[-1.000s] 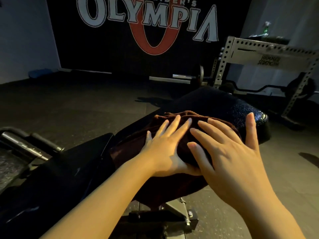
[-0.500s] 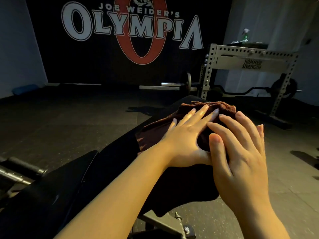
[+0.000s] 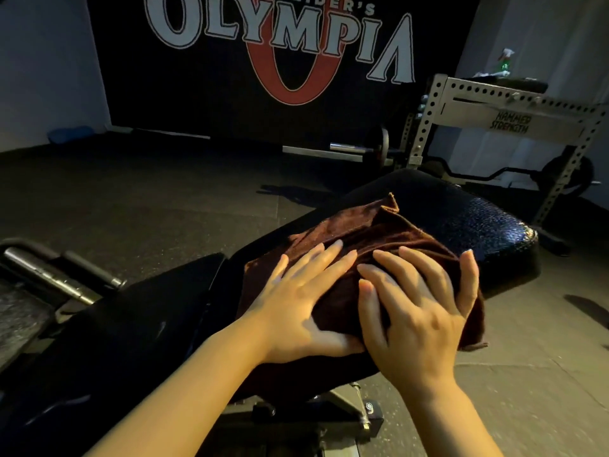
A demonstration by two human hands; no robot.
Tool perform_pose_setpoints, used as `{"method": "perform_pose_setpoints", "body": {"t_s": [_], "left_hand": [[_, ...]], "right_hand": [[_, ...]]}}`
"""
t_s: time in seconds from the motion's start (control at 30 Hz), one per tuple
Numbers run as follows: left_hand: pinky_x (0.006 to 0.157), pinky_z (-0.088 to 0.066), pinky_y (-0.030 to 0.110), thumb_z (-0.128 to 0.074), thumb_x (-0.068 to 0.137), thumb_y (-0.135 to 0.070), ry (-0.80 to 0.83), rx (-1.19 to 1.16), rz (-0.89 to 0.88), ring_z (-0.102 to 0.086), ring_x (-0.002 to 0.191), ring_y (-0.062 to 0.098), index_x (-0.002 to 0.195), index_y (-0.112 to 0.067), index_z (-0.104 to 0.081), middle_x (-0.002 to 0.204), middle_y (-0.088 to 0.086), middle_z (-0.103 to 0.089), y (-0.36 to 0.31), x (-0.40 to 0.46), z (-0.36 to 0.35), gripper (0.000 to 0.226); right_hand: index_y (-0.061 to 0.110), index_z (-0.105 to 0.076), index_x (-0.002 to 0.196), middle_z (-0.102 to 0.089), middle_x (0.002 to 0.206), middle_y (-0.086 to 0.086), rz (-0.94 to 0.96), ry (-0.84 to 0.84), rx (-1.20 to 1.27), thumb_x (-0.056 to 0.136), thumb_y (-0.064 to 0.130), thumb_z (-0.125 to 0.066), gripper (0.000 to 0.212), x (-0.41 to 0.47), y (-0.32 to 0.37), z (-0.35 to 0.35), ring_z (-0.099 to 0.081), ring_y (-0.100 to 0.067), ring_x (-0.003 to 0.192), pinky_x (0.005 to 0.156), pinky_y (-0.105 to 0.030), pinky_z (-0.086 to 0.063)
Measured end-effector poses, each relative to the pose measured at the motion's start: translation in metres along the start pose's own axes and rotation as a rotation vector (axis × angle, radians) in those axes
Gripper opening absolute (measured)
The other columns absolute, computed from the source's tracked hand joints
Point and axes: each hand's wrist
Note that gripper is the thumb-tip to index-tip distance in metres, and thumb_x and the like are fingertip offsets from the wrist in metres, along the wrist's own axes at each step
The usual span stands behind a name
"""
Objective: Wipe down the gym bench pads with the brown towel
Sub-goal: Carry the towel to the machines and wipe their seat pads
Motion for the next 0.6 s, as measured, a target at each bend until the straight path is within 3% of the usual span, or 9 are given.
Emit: {"method": "perform_pose_setpoints", "body": {"t_s": [0.17, 0.23, 0.33, 0.4, 0.47, 0.53, 0.6], "left_hand": [[0.117, 0.016, 0.026, -0.034, 0.058, -0.09, -0.061, 0.198, 0.189, 0.032, 0.137, -0.011, 0.132, -0.065, 0.029, 0.148, -0.036, 0.035, 0.029, -0.063, -0.017, 0.1], [0.117, 0.014, 0.024, -0.033, 0.052, -0.092, -0.077, 0.182, 0.289, 0.03, 0.135, -0.012, 0.131, -0.064, 0.027, 0.143, -0.037, 0.034, 0.036, -0.082, -0.02, 0.102], [0.116, 0.009, 0.026, -0.057, 0.065, -0.085, -0.079, 0.145, 0.34, 0.026, 0.137, -0.01, 0.136, -0.059, 0.02, 0.145, -0.036, 0.028, 0.042, -0.098, -0.021, 0.108], [0.118, 0.007, 0.029, -0.062, 0.076, -0.074, -0.091, 0.149, 0.356, 0.025, 0.14, -0.005, 0.138, -0.055, 0.023, 0.148, -0.033, 0.026, 0.042, -0.104, -0.02, 0.107], [0.119, 0.01, 0.03, -0.059, 0.081, -0.072, -0.101, 0.181, 0.378, 0.024, 0.141, -0.003, 0.137, -0.051, 0.028, 0.15, -0.029, 0.026, 0.038, -0.111, -0.017, 0.105], [0.115, 0.014, 0.028, -0.051, 0.086, -0.073, -0.088, 0.288, 0.426, 0.02, 0.146, 0.003, 0.136, -0.046, 0.033, 0.156, -0.021, 0.025, 0.038, -0.127, -0.017, 0.101], [0.116, 0.01, 0.029, -0.047, 0.087, -0.074, -0.112, 0.305, 0.53, 0.013, 0.15, 0.009, 0.139, -0.043, 0.036, 0.159, -0.016, 0.025, 0.043, -0.148, -0.021, 0.102]], "right_hand": [[0.021, -0.079, 0.096, -0.074, 0.105, 0.002, 0.099, 0.034, 0.015, 0.099, 0.036, -0.046, 0.036, -0.018, 0.026, -0.014, -0.063, -0.022, 0.11, 0.119, -0.049, -0.014], [0.021, -0.079, 0.095, -0.074, 0.104, 0.002, 0.093, 0.048, 0.019, 0.099, 0.036, -0.046, 0.036, -0.021, 0.034, -0.015, -0.063, -0.022, 0.109, 0.118, -0.049, -0.016], [0.021, -0.078, 0.093, -0.073, 0.103, 0.003, 0.055, 0.12, -0.001, 0.099, 0.037, -0.049, 0.033, -0.015, 0.042, -0.01, -0.063, -0.022, 0.108, 0.117, -0.051, -0.017], [0.021, -0.075, 0.095, -0.072, 0.104, 0.002, 0.018, 0.26, -0.046, 0.097, 0.043, -0.05, 0.033, -0.007, 0.051, -0.003, -0.061, -0.024, 0.109, 0.116, -0.055, -0.018], [0.021, -0.072, 0.109, -0.069, 0.116, -0.002, 0.01, 0.434, -0.097, 0.095, 0.054, -0.046, 0.044, 0.001, 0.062, 0.004, -0.058, -0.028, 0.119, 0.116, -0.06, -0.012], [0.022, -0.062, 0.13, -0.06, 0.135, -0.008, 0.085, 0.593, -0.123, 0.091, 0.066, -0.038, 0.064, 0.005, 0.073, 0.006, -0.049, -0.033, 0.132, 0.115, -0.065, -0.009], [0.025, -0.058, 0.137, -0.056, 0.14, -0.012, 0.229, 0.774, -0.145, 0.085, 0.076, -0.031, 0.078, 0.005, 0.083, 0.001, -0.048, -0.038, 0.133, 0.111, -0.07, -0.018]]}}
Point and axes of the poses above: each hand's wrist, its own x-axis towards the middle knuckle, its own z-axis out of the back of the hand, y = z × x
